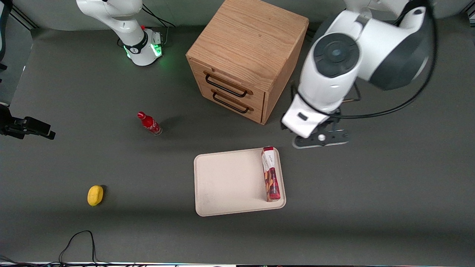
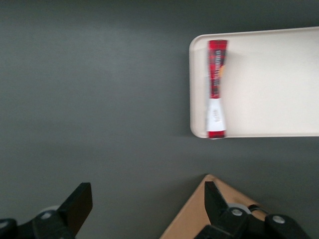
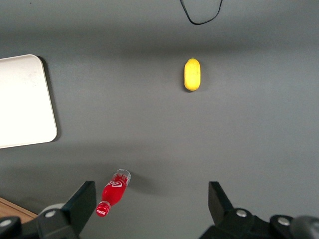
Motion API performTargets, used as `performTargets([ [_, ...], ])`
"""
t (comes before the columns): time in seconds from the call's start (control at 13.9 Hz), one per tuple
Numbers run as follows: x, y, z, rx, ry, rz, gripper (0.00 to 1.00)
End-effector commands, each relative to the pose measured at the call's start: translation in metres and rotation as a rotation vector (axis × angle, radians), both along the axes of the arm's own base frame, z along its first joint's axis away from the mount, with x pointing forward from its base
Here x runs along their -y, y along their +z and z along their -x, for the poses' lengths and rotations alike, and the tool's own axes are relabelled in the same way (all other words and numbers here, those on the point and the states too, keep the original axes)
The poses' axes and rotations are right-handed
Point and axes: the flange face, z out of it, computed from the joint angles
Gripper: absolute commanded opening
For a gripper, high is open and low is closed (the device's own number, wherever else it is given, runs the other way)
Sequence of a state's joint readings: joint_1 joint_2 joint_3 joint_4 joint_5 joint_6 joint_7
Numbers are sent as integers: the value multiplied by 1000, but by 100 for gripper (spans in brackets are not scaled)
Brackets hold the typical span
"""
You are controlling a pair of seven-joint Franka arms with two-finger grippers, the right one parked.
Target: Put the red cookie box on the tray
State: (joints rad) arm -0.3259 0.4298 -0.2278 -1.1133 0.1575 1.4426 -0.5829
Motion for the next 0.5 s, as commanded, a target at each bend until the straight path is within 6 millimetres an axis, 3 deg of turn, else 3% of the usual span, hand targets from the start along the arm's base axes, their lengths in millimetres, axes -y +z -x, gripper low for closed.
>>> performTargets([
  [0.0, -97, 12, 29, -17, -48, 20, 100],
  [0.22, -183, 4, 35, -28, -104, 21, 100],
  [0.43, -237, 0, 25, -24, -101, 58, 100],
])
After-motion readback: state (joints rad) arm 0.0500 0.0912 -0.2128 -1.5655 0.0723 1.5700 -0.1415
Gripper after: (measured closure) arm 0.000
